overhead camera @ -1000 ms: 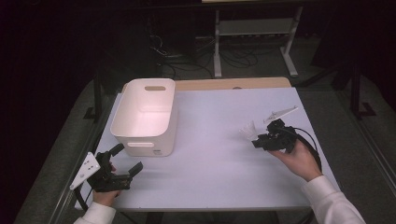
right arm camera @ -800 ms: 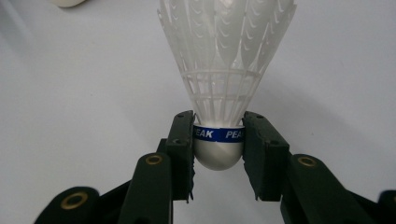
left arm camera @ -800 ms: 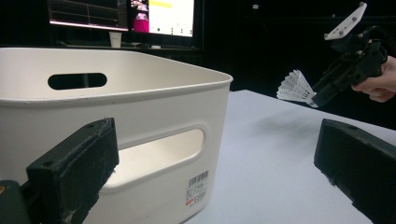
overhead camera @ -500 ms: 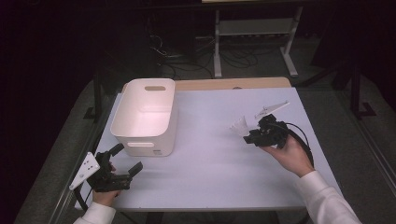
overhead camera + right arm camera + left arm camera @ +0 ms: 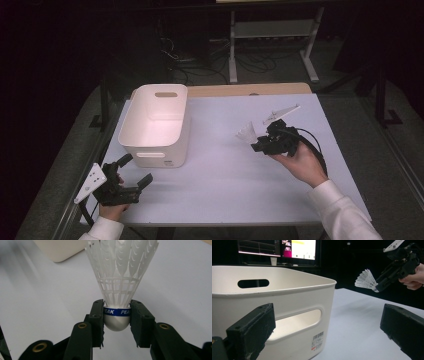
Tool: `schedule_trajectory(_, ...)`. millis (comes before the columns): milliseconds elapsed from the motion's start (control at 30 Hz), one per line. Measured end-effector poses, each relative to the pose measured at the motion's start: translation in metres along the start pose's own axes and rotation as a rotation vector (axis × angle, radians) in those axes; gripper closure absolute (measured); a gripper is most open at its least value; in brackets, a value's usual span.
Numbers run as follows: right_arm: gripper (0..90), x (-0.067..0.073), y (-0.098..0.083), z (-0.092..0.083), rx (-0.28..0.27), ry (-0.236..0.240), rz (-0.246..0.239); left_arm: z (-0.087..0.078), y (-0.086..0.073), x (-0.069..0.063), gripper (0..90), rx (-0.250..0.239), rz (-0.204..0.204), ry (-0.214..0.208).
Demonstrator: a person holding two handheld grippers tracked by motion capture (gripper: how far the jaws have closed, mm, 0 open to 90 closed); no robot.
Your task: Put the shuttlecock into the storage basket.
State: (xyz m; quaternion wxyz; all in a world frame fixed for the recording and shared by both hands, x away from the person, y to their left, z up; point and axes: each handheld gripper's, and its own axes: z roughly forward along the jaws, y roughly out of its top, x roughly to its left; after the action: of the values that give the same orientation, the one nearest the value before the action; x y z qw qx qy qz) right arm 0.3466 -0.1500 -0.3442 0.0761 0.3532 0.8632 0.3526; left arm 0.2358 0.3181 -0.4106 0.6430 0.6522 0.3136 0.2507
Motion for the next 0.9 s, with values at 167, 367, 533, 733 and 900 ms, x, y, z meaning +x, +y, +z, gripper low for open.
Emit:
schedule_trajectory(167, 63.7, 0.004, 0.007, 0.003, -0.005, 0.005, -0.009, 0.000, 0.000, 0.000, 0.0, -0.003, -0.002, 0.001)
schedule_trajectory(367, 63.6, 0.008, 0.014, 0.007, -0.005, 0.019, -0.014, -0.001, 0.000, 0.000, 0.0, 0.000, 0.002, 0.000)
schedule_trajectory(533, 63.6, 0.010, 0.020, 0.009, -0.014, 0.021, -0.024, -0.001, 0.000, 0.000, 0.0, 0.000, 0.001, 0.000)
schedule_trajectory(733, 63.5, 0.015, 0.028, 0.014, -0.017, 0.038, -0.036, -0.001, 0.000, 0.001, 0.0, 0.000, 0.005, 0.000)
schedule_trajectory(900, 63.5, 0.017, 0.033, 0.016, -0.021, 0.043, -0.040, -0.001, 0.000, 0.001, 0.0, -0.001, 0.004, 0.000)
